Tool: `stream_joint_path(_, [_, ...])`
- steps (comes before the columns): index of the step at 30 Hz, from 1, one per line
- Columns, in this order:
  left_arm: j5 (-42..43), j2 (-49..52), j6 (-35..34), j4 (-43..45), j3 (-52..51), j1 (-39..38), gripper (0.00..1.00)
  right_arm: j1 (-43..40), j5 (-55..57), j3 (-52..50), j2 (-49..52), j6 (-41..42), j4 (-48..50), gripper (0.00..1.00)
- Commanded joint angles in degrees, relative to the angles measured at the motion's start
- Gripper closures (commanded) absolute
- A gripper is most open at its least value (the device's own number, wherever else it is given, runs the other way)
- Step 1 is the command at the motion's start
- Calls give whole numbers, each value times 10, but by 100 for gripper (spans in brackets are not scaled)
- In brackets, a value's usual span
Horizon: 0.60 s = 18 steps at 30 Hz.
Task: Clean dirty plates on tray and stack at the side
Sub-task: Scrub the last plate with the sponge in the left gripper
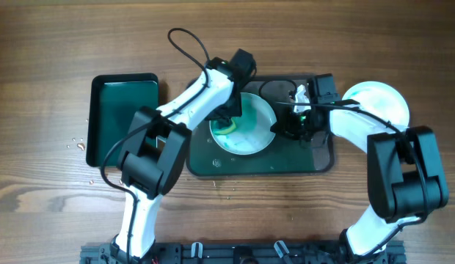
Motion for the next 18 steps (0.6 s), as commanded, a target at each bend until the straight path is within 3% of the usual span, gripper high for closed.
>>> stream_joint_path(1, [212,13,111,10,-11,20,96,-14,-31,-9,32,-43,6,96])
stream_joint_path(4, [353,13,181,1,-11,16,96,-14,-32,-9,40,-39,10,96])
stream_joint_path(7, [370,13,187,3,-11,4,96,-14,-32,-9,40,-38,10,96])
stream_joint_path(13, [332,13,167,65,-11,-17,96,-14,-31,-9,40,-34,10,96])
stream_joint_path(18, [183,14,90,112,-11,-25,96,-14,-31,-9,40,-35,9,96])
